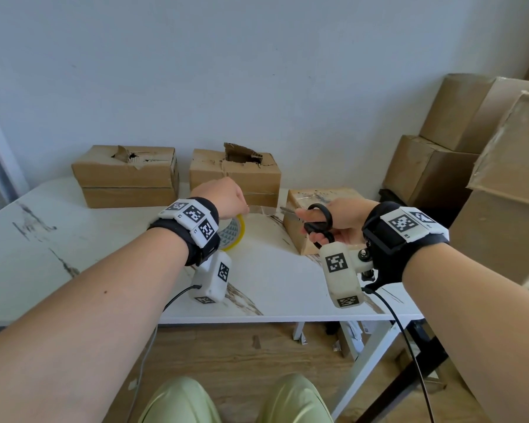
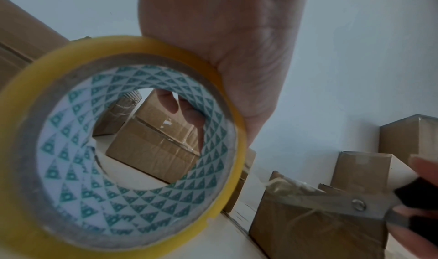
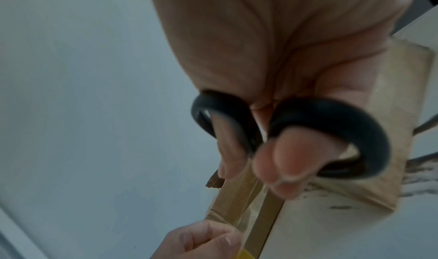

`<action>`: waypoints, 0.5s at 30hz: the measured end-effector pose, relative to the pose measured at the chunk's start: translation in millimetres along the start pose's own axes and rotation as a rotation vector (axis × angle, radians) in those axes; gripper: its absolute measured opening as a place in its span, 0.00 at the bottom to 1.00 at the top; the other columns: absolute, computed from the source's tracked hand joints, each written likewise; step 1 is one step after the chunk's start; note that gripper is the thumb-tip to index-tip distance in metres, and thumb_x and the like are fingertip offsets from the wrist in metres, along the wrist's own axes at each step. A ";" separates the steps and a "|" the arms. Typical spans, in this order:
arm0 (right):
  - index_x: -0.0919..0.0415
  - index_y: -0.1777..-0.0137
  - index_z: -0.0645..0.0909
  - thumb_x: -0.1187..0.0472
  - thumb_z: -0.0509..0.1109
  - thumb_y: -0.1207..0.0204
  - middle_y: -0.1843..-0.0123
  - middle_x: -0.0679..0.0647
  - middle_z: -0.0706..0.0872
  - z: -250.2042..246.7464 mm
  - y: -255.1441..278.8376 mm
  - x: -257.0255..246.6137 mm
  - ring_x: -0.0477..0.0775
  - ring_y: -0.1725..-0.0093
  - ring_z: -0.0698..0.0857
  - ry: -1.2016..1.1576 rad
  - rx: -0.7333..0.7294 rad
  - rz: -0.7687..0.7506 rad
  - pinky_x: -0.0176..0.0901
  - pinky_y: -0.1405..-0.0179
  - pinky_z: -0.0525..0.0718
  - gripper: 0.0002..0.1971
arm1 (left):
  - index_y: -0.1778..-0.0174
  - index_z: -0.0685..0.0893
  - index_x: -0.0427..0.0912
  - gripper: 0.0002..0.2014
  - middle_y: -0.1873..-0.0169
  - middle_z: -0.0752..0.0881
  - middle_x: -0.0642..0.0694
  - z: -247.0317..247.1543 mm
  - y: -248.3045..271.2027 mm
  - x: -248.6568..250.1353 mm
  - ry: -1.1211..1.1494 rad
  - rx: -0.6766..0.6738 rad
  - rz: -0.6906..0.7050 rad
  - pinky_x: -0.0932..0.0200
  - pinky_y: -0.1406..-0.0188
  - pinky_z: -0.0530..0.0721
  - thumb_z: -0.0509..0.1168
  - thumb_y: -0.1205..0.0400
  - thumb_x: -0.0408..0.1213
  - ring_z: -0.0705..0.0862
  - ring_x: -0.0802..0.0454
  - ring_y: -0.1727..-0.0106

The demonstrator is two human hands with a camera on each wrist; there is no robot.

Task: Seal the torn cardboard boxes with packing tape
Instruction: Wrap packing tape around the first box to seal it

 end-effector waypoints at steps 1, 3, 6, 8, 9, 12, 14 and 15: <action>0.66 0.55 0.76 0.50 0.67 0.21 0.74 0.53 0.76 1.4 -0.6 -1.2 0.45 0.81 0.74 -0.003 -0.008 -0.016 0.33 0.80 0.77 0.16 | 0.57 0.90 0.49 0.07 0.54 0.89 0.51 -0.5 0.7 0.4 0.005 0.001 0.001 0.56 0.57 0.78 0.67 0.21 0.45 0.85 0.51 0.52; 0.65 0.56 0.73 0.53 0.65 0.19 0.74 0.53 0.74 2.3 -0.3 -4.2 0.44 0.82 0.72 -0.023 -0.007 -0.058 0.31 0.81 0.76 0.14 | 0.56 0.90 0.49 0.07 0.53 0.89 0.51 -2.4 2.7 0.1 0.016 0.003 0.000 0.56 0.56 0.78 0.66 0.20 0.43 0.85 0.51 0.51; 0.65 0.56 0.71 0.57 0.65 0.18 0.69 0.55 0.73 0.6 0.0 -3.7 0.44 0.84 0.71 -0.073 0.018 -0.082 0.29 0.83 0.75 0.11 | 0.56 0.90 0.49 0.07 0.48 0.88 0.51 -6.2 4.5 -5.1 0.058 0.016 -0.014 0.57 0.53 0.76 0.66 0.20 0.42 0.84 0.50 0.47; 0.65 0.56 0.72 0.57 0.66 0.19 0.72 0.55 0.76 1.4 -0.4 -1.2 0.44 0.85 0.72 -0.070 0.018 -0.064 0.30 0.84 0.76 0.11 | 0.47 0.87 0.50 0.09 0.40 0.85 0.50 -9.1 6.5 -9.4 0.066 0.032 -0.033 0.57 0.50 0.75 0.66 0.21 0.43 0.81 0.49 0.41; 0.65 0.57 0.72 0.56 0.66 0.19 0.75 0.54 0.77 3.4 -1.1 -1.2 0.44 0.86 0.73 -0.054 0.008 -0.052 0.31 0.84 0.76 0.12 | 0.39 0.83 0.49 0.15 0.35 0.82 0.50 -10.0 6.9 -12.3 0.050 0.041 -0.044 0.57 0.48 0.74 0.66 0.21 0.44 0.79 0.48 0.36; 0.66 0.57 0.74 0.55 0.66 0.19 0.81 0.52 0.79 12.4 0.6 -6.5 0.45 0.85 0.76 -0.010 -0.016 -0.041 0.31 0.82 0.78 0.13 | 0.32 0.77 0.46 0.21 0.35 0.79 0.46 -13.3 9.7 -17.7 0.042 0.039 -0.066 0.57 0.47 0.73 0.66 0.21 0.46 0.77 0.47 0.35; 0.65 0.58 0.74 0.56 0.66 0.19 0.82 0.51 0.78 18.6 0.5 -12.0 0.45 0.86 0.75 -0.005 -0.020 -0.066 0.28 0.83 0.77 0.12 | 0.44 0.82 0.45 0.12 0.48 0.81 0.46 -15.5 11.9 -22.5 0.114 0.027 -0.074 0.58 0.54 0.75 0.66 0.20 0.45 0.79 0.48 0.45; 0.65 0.59 0.74 0.56 0.66 0.19 0.83 0.51 0.78 20.2 -1.4 -13.5 0.44 0.87 0.75 0.020 0.001 -0.071 0.28 0.84 0.77 0.12 | 0.48 0.82 0.46 0.09 0.52 0.80 0.48 -17.2 13.1 -26.7 0.176 0.031 -0.077 0.57 0.56 0.75 0.67 0.21 0.44 0.79 0.49 0.48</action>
Point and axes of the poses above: each hand's wrist, its own y-axis away from the middle knuckle, its own z-axis out of the palm, x = y × z, the point moved 6 cm from there along -y, towards the middle knuckle
